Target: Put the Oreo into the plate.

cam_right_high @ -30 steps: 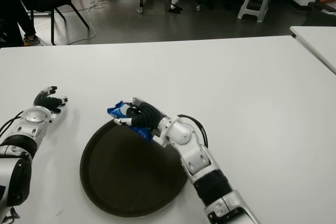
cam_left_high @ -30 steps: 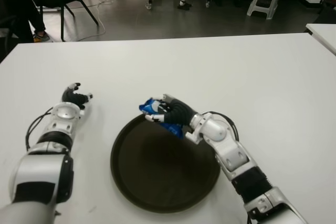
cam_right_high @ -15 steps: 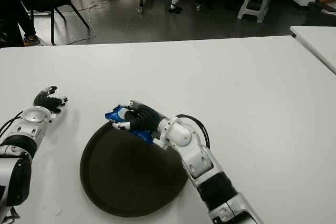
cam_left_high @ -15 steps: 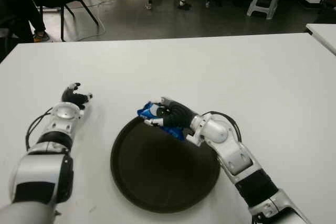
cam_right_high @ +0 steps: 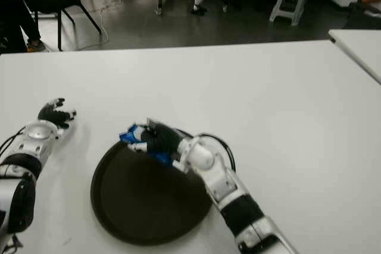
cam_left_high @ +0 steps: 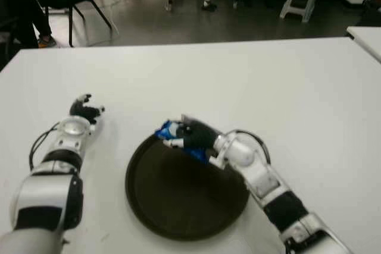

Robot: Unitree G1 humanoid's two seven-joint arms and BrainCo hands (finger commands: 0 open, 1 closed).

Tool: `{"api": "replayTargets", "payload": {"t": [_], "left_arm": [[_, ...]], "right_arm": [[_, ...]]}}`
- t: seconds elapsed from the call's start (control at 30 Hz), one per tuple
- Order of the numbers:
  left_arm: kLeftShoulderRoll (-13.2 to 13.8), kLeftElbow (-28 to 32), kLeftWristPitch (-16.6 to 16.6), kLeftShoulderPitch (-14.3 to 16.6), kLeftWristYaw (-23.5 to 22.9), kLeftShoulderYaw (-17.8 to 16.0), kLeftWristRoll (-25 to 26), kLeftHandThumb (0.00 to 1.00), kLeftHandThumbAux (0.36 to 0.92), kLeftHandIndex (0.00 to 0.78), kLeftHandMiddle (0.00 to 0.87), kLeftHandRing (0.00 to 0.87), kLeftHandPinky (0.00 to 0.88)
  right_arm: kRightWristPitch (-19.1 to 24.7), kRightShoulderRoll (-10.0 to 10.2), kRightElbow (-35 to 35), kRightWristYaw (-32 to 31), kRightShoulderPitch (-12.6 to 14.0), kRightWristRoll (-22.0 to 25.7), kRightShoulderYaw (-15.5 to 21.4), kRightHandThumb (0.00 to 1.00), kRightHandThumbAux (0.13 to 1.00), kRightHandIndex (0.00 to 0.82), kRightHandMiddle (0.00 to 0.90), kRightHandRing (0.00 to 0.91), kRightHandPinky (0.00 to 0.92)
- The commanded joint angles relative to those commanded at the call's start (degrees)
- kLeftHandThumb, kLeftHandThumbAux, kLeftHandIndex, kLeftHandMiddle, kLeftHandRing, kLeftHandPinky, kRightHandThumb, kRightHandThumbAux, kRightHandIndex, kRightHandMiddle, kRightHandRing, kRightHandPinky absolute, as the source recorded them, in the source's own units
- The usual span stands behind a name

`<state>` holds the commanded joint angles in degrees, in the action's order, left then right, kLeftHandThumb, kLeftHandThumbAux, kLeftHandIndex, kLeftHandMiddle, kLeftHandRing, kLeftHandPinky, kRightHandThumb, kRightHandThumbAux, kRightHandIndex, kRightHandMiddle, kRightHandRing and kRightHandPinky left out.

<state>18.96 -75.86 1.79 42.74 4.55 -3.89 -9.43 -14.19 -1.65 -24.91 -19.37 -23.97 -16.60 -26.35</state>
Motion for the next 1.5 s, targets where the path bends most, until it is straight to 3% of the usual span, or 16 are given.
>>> {"api": "replayTargets", "payload": {"t": [0.03,0.07,0.1,0.13,0.2,0.27,0.37,0.53,0.97,1.5], "left_arm": [[0.01,0.0,-0.07,0.02,-0.02,0.1,-0.09,0.21,0.796,0.086,0.08,0.099,0.123],[0.02,0.01,-0.12,0.04,-0.04,0.15,-0.15,0.209,0.795,0.085,0.078,0.096,0.121],[0.03,0.01,-0.14,0.05,-0.04,0.25,-0.26,0.208,0.794,0.085,0.077,0.096,0.12],[0.04,0.01,-0.15,0.06,-0.04,0.32,-0.33,0.212,0.798,0.09,0.078,0.096,0.121],[0.04,0.0,-0.12,0.07,-0.03,0.43,-0.44,0.218,0.802,0.095,0.078,0.095,0.118],[0.05,-0.02,-0.14,0.08,0.08,0.57,-0.56,0.221,0.804,0.098,0.078,0.095,0.117],[0.15,-0.02,-0.34,0.17,0.3,0.9,-0.77,0.209,0.806,0.096,0.083,0.099,0.122],[0.17,-0.05,-0.58,0.21,0.43,1.06,-0.68,0.201,0.804,0.093,0.091,0.107,0.133],[0.25,-0.02,-0.42,0.18,0.25,0.98,-0.51,0.204,0.783,0.066,0.077,0.094,0.122],[0.21,-0.14,-0.61,0.24,0.62,0.96,-0.57,0.232,0.763,0.077,0.084,0.102,0.135]], "right_arm": [[-0.37,-0.22,-0.21,-0.19,-0.17,-0.44,-0.2,0.824,0.691,0.393,0.503,0.524,0.475],[-0.69,-0.32,-0.36,-0.32,-0.24,-0.66,-0.26,0.727,0.675,0.29,0.393,0.407,0.351],[-0.95,-0.58,0.44,-0.54,0.15,-1.02,-0.53,0.69,0.67,0.253,0.353,0.366,0.307],[-1.15,-0.76,1.01,-0.68,0.42,-1.29,-0.72,0.585,0.662,0.162,0.257,0.271,0.221],[-2.41,-0.91,0.45,-0.43,0.22,-2.19,-1.3,0.45,0.651,0.083,0.153,0.172,0.147],[-3.85,-0.91,-0.74,-0.4,-0.25,-2.69,-1.76,0.329,0.635,0.034,0.068,0.09,0.097],[-7.52,-0.86,-5.2,0.17,-1.29,-3.94,-2.82,0.177,0.596,0.011,0.022,0.031,0.058],[-10.29,-1.43,-7.59,-0.43,-2.67,-4.79,-3.43,0.047,0.555,0.001,0.003,0.005,0.027],[-11.54,-1.88,-8.32,-1.02,-3.65,-5.87,-3.5,0.0,0.534,0.0,0.0,0.0,0.005],[-7.14,-1.48,-6.9,-1.04,-3.7,-7.89,-3.19,0.0,0.566,0.0,0.0,0.0,0.074]]}}
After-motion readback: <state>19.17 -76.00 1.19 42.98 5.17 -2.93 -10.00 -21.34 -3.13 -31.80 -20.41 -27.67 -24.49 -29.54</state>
